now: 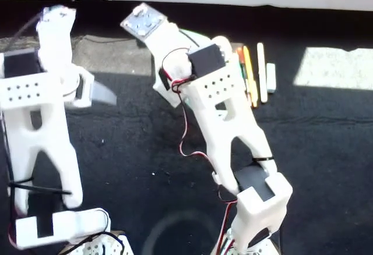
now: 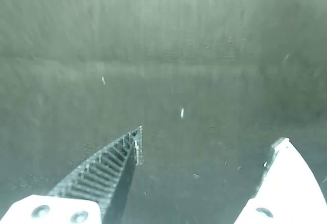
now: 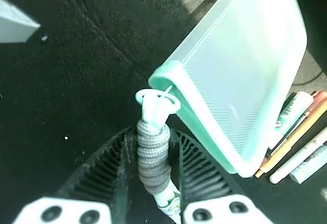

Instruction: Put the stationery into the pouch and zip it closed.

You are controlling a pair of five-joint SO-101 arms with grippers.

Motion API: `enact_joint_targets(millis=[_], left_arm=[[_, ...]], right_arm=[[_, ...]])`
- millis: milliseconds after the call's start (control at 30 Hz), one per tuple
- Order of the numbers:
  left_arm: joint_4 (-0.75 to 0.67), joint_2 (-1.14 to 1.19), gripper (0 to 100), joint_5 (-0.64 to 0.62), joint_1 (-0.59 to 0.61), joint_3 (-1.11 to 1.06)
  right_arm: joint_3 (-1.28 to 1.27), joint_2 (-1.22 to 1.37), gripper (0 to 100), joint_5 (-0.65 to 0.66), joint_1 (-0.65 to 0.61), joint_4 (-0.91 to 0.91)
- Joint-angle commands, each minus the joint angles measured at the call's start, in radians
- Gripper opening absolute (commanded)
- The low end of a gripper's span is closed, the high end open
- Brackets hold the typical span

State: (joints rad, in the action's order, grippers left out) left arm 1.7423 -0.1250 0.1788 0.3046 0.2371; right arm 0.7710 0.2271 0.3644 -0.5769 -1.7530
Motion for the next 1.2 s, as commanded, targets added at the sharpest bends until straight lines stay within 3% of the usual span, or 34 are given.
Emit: enact_joint_targets(millis=[0, 467, 667, 867, 1167], left_arm=[[0.037, -0.012, 38, -0.017, -0.028, 0.18], [0.018, -0.395, 38, -0.018, -0.137, 0.111], [-0.084, -0.398, 38, -0.147, -0.162, 0.105], [-0.103, -0.351, 38, -0.157, -0.3, 0.05], [-0.103, -0.298, 38, -0.152, -0.311, 0.021]], right_arm=[[0.097, -0.085, 0.5, 0.008, 0.013, -0.008], [0.107, -0.269, 0.5, 0.014, 0.007, -0.007], [0.114, -0.179, 0.5, 0.014, 0.004, -0.007], [0.114, -0.165, 0.5, 0.014, 0.008, -0.007], [0.114, -0.163, 0.5, 0.011, 0.01, -0.005]])
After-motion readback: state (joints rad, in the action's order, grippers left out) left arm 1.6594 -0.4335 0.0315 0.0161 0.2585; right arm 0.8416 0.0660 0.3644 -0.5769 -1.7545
